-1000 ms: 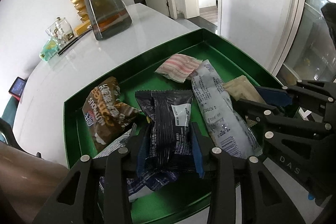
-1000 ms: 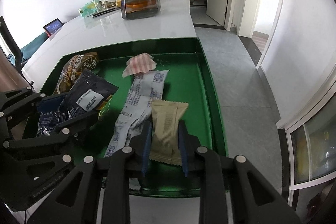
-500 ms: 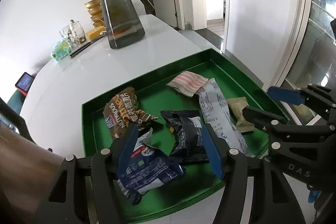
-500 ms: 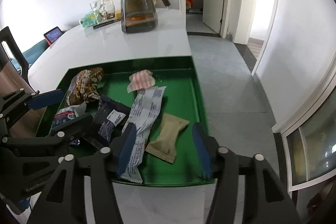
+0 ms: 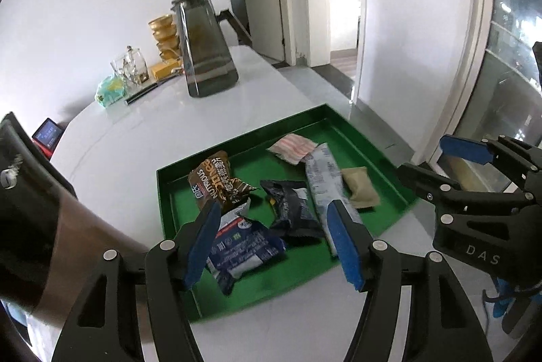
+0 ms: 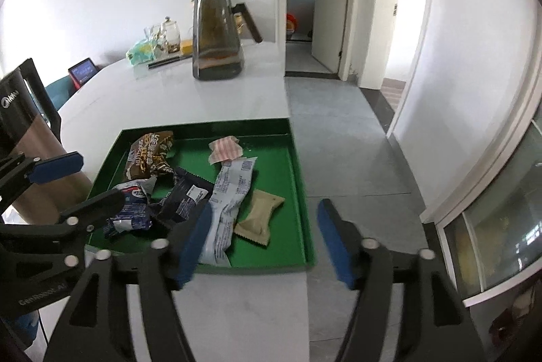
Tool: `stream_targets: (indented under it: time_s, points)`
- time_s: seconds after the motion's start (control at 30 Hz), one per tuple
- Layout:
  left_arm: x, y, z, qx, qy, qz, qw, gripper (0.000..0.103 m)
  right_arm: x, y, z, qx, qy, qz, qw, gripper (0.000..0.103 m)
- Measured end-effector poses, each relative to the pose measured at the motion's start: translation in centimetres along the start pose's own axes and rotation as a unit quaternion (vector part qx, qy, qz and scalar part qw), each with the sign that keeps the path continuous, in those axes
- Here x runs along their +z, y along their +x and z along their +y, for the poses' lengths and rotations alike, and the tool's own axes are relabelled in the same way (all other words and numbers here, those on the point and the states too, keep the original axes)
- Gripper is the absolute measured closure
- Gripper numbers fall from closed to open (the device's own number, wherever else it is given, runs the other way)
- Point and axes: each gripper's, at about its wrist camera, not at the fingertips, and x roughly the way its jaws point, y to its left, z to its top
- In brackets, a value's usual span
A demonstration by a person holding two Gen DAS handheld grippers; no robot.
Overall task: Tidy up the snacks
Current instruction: 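Move both open tools back toward the red bar and candy bag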
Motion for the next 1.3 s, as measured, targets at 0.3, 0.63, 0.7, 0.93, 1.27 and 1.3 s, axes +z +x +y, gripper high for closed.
stream_targets:
  time_s: [0.3,0.63,0.7,0.93,1.27,1.3]
  points:
    - [-1.7,-6.8,-0.5,-0.031,0.012,-0.04,0.9987,0.037,-0.7,-7.8,-0.4,-0.031,0.01,-0.047,0.998,0.0]
    - [-5.6,-13.1,2.7,-0.034,0.014,-0.052,0.998,0.031,-3.1,-15.1,2.2,-0.045,-0.007,-0.081,0.996,0.0]
    - [-6.5,-13.9,3.9,-0.026,0.009,-0.05,0.9984,0.031,-3.4,-16.3,2.9,-0.043,-0.01,-0.088,0.995,0.0]
    - [-9.6,-17.2,9.6,0.0,-0.002,-0.057,0.9983,0.031,-4.1,-19.4,7.7,-0.027,-0.033,-0.1,0.994,0.0]
    - [-14.9,-20.2,22.9,0.052,-0.05,-0.049,0.9962,0.031,-4.6,-20.7,19.3,0.027,-0.074,-0.092,0.993,0.0]
    - [-15.6,-20.4,24.3,0.058,-0.053,-0.047,0.9958,0.031,-4.8,-20.4,20.8,0.035,-0.077,-0.089,0.992,0.0]
